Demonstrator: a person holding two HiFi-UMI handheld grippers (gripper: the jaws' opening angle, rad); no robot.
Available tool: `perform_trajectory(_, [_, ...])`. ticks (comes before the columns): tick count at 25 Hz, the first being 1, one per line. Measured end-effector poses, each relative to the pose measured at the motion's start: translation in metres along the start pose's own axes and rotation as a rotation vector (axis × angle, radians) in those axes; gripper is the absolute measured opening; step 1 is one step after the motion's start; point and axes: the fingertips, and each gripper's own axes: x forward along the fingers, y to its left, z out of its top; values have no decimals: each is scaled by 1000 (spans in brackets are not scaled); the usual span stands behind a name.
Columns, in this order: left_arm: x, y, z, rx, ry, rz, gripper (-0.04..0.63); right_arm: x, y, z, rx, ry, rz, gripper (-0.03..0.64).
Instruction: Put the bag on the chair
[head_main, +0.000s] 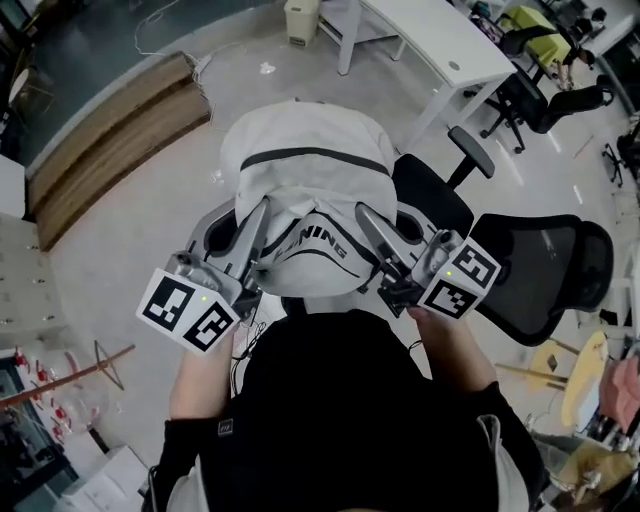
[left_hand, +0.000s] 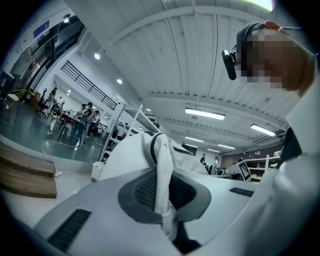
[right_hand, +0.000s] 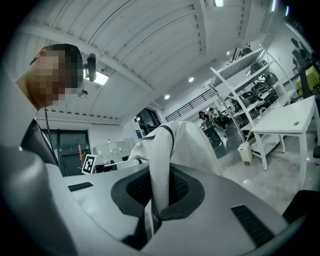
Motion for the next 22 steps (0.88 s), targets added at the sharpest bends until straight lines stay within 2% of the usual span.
perform_trajectory(6, [19, 30, 21, 111, 11, -40, 21, 31, -20, 5, 20, -53, -32, 32])
perform_trajectory(8, [24, 40, 23, 121, 14, -52, 21, 41, -26, 7, 11, -50, -45, 32])
perform_trajectory(11, [39, 58, 20, 98, 23, -58, 21, 52, -41, 11, -4, -41, -57, 32])
perform_trajectory(17, [85, 98, 10, -12, 57, -64, 21, 75, -84, 18, 21, -25, -90, 32])
perform_trajectory(22, [157, 93, 1, -10, 100, -128, 21, 54, -142, 40, 43, -56, -155, 32])
